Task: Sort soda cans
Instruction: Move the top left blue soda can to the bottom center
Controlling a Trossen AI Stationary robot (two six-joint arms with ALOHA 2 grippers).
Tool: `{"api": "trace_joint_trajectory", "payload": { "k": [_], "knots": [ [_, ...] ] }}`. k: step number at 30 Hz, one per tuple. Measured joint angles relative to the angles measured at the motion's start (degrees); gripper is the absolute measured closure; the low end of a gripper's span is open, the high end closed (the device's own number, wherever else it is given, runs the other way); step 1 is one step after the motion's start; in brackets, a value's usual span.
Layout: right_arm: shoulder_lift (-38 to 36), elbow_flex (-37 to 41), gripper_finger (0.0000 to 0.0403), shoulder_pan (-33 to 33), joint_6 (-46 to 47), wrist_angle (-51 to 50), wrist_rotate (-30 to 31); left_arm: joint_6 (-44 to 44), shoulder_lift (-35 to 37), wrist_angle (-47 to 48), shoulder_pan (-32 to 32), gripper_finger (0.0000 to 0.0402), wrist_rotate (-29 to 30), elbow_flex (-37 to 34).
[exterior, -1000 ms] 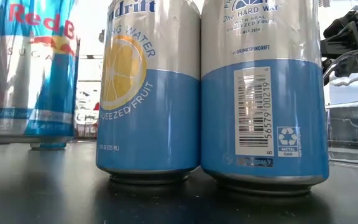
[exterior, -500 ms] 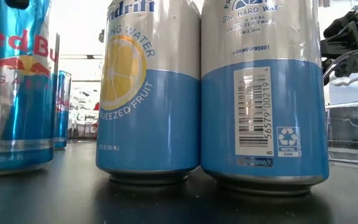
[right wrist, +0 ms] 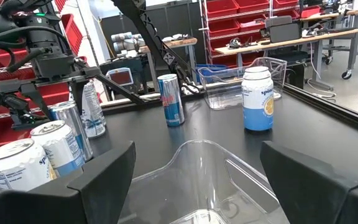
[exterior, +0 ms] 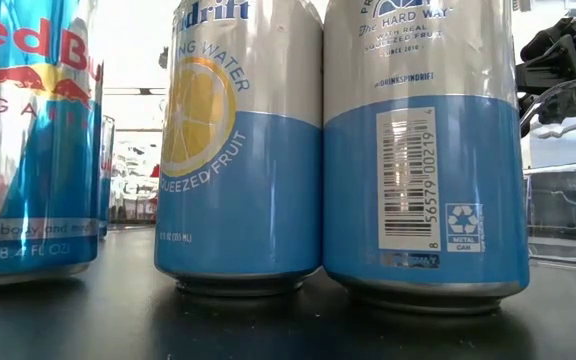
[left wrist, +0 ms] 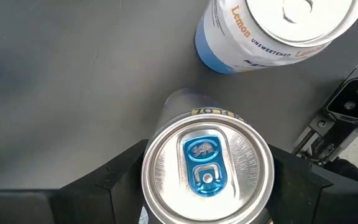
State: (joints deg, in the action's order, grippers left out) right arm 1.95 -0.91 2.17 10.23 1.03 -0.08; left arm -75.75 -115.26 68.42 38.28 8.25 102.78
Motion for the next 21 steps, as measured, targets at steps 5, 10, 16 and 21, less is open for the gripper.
{"api": "trace_joint_trajectory", "payload": {
  "k": [5,10,16,21],
  "knots": [
    [0.01,0.0,0.0064,-0.01,-0.01,0.0,0.02,-0.44,0.0,-0.02,0.0,0.0136,1.4,0.0],
    [0.0,0.0,0.0064,0.0,0.0,0.01,0.02,-0.43,0.02,-0.01,0.0,0.0134,1.58,-0.02],
    [0.0,0.0,0.0064,0.0,-0.01,0.0,0.01,-0.37,0.11,-0.02,-0.07,0.0101,1.7,-0.02],
    [0.01,0.01,0.0064,-0.01,-0.01,0.0,0.02,-0.3,0.13,0.02,-0.24,0.0081,1.71,-0.02]
  ]
}}
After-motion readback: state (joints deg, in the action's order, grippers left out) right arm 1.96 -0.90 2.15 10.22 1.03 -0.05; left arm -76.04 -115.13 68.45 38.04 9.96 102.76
